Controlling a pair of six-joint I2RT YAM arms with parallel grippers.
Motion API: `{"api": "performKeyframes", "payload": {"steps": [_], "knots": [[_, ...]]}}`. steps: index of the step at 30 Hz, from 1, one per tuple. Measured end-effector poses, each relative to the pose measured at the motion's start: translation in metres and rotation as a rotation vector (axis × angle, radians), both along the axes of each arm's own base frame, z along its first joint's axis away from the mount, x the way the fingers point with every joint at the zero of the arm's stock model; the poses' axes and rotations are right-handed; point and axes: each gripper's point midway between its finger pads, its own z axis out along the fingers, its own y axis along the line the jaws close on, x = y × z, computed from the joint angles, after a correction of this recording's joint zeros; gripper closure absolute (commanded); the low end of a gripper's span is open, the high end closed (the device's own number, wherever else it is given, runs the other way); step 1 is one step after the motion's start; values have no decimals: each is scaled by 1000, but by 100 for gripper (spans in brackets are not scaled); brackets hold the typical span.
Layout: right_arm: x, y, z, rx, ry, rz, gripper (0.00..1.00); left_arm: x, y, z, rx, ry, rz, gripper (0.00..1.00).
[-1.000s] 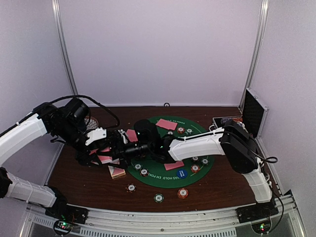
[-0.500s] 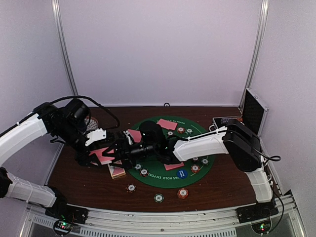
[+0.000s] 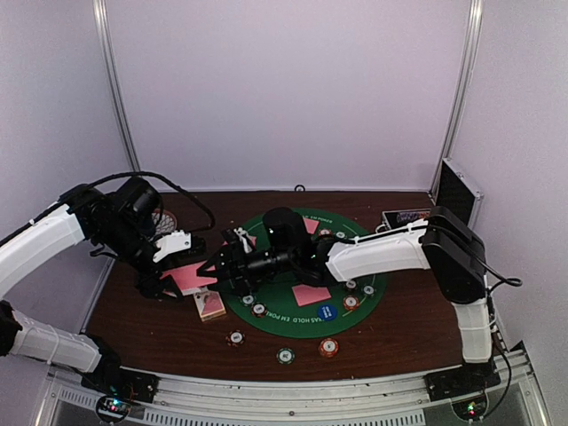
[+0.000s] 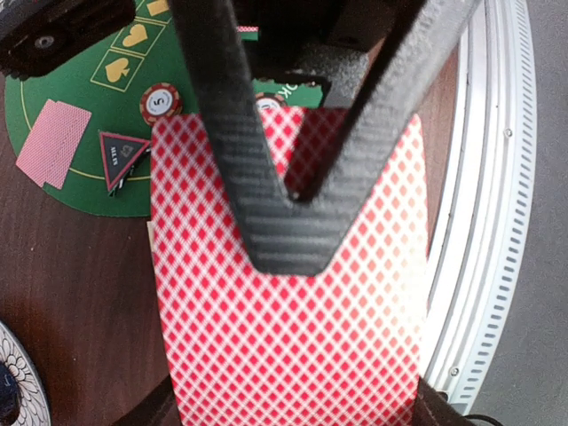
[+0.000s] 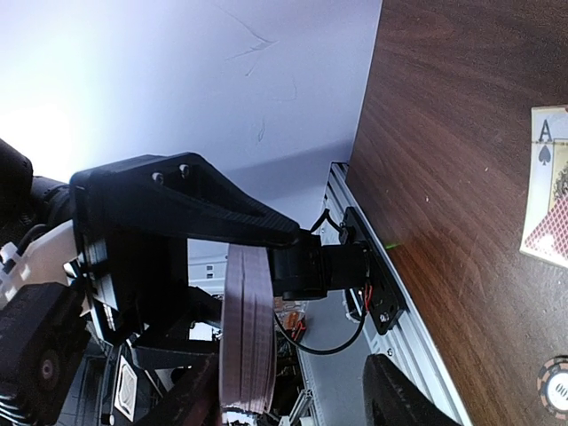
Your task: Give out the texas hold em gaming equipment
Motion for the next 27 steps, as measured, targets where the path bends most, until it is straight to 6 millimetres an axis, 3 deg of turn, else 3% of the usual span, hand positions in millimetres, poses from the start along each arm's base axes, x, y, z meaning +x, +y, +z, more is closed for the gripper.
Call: {"api": "performKeyframes", "payload": {"steps": [12,24,27], "knots": [[1,-14,36,55,-7,-13,61,0,0,1,-3,-3,0,100],[-6,-16,29,40,29,8,99,0,0,1,-2,-4,0,100],[-6,-20,27,25,29,8,100,0,0,1,-3,-4,0,100]]}}
